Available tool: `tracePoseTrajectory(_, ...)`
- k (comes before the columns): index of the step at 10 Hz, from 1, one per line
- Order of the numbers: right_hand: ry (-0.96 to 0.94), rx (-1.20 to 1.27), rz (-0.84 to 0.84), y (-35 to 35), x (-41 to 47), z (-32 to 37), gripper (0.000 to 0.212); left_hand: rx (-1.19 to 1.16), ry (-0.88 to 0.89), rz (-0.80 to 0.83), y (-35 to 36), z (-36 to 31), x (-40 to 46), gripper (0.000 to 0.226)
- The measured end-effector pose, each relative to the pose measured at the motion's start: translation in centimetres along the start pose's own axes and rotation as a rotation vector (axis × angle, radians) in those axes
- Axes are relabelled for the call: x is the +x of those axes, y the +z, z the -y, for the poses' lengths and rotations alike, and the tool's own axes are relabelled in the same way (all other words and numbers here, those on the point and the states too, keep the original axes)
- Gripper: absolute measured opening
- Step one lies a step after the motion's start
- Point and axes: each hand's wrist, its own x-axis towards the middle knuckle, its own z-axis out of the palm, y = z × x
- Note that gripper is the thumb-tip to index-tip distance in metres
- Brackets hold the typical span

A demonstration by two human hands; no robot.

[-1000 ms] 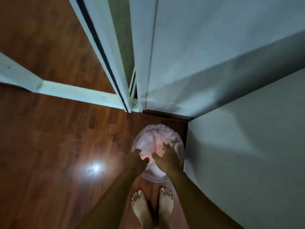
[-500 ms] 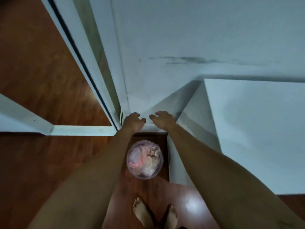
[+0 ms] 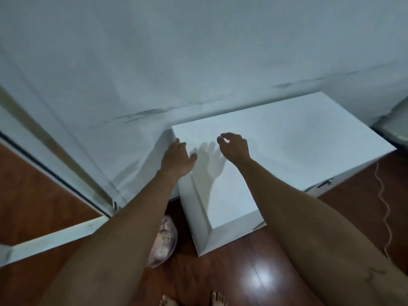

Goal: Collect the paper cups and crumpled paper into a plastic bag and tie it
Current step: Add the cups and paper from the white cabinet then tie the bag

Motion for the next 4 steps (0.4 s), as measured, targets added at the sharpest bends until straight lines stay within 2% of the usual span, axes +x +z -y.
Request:
tracePoseTrajectory(1,0.024,-0.160,-0.038,-0.5,-1.1,-7.2,0.052,0.141,0.104,0.056,4.4,-3.2,-0.5,0.074)
tracePoseTrajectory(2,-0.007,-0.398,-0.006,-0.1,-3.5,-12.1,0.066,0.189,0.126,0.058,8.4,-4.2,-1.9,0.083)
tracePoseTrajectory(3,-0.102,-0.510,0.008,0.8,-5.4,-14.4,0.073,0.255,0.125,-0.033,10.5,-4.0,-2.5,0.089)
tracePoseTrajectory(4,-0.109,-0.492,-0.011,0.7,-5.3,-14.1,0.075,0.278,0.121,-0.091,10.7,-4.0,-2.6,0.089)
